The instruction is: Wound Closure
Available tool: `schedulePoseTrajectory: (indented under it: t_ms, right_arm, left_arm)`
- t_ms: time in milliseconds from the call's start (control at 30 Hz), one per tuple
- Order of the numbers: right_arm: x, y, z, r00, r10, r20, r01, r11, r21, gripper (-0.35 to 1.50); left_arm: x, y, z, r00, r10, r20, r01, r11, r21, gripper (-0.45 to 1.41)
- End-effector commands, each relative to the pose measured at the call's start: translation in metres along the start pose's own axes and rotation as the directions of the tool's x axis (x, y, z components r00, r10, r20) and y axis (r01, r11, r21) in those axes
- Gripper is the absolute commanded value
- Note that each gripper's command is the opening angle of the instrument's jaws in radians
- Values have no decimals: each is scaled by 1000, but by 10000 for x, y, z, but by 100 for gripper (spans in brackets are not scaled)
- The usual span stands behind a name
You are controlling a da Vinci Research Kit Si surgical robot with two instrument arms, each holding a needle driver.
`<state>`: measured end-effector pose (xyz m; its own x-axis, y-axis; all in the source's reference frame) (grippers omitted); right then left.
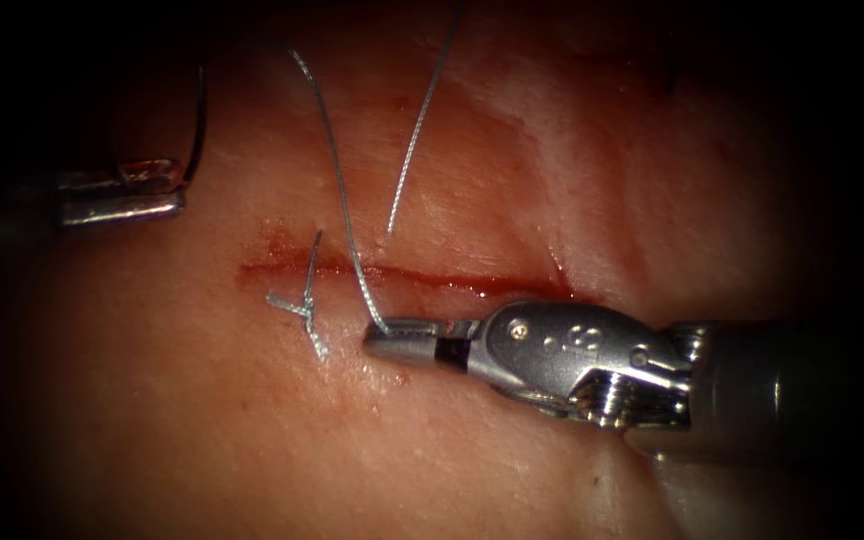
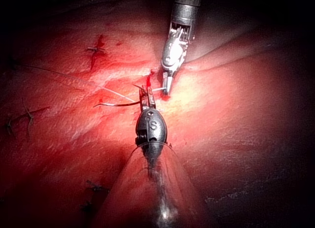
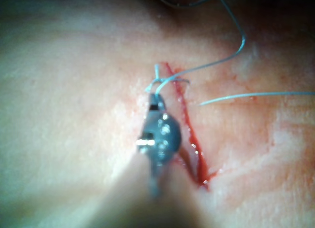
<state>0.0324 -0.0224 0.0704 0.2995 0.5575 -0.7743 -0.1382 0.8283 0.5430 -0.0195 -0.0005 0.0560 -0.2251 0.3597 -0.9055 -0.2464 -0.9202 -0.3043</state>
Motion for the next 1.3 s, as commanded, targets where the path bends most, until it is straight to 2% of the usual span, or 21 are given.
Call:
schedulePoseTrajectory:
  t_ms: [33, 67, 133, 467, 633, 667, 700, 767, 800, 900, 1067, 1200, 1300]
  right_arm:
    - [-2, -31, -15, 1000, 10, 19, -11, 999, 34, -35]
    - [-2, -31, -15, 1000, 10, 19, -11, 999, 34, -35]
    - [5, -49, -25, 1000, 9, 20, -10, 999, 52, -35]
    - [67, -147, -46, 1000, 15, 2, -15, 991, 136, -35]
    - [86, -168, -57, 1000, 21, -1, -21, 992, 126, -35]
    - [90, -165, -59, 1000, 4, -8, -4, 996, 94, 5]
    - [90, -165, -59, 1000, 4, -8, -4, 996, 94, 5]
    - [92, -159, -60, 1000, -12, -17, 13, 998, 58, 91]
    - [91, -147, -62, 999, -21, -24, 21, 1000, 9, 121]
    - [84, -128, -65, 999, -45, -25, 44, 998, -39, 130]
    - [64, -91, -68, 999, -44, -26, 42, 996, -77, 130]
    - [46, -63, -63, 999, -41, -26, 38, 992, -117, 121]
    - [29, -42, -52, 999, -45, -26, 40, 988, -148, 118]
  left_arm:
    - [-7, 3, 7, 1000, 5, -2, -5, 1000, -4, -45]
    - [-7, 3, 7, 1000, 5, -2, -5, 1000, -4, -45]
    - [-10, 5, 10, 1000, 8, -3, -8, 1000, -4, -45]
    - [-14, 28, 30, 999, 31, -29, -33, 998, -60, -45]
    - [-6, 37, 34, 998, 56, -43, -59, 994, -88, -45]
    - [-4, 38, 34, 997, 67, -49, -72, 993, -98, -45]
    - [-4, 38, 34, 997, 67, -49, -72, 993, -98, -45]
    - [-1, 36, 31, 996, 78, -51, -82, 992, -100, -45]
    - [1, 30, 24, 996, 75, -47, -78, 994, -78, -45]
    - [4, 17, 5, 996, 77, -48, -79, 996, -43, -45]
    - [4, -2, -26, 997, 71, -44, -70, 997, 11, -45]
    - [0, -3, -27, 997, 70, -36, -69, 997, 37, -45]
    - [-2, 3, -19, 996, 73, -44, -72, 997, 24, -45]
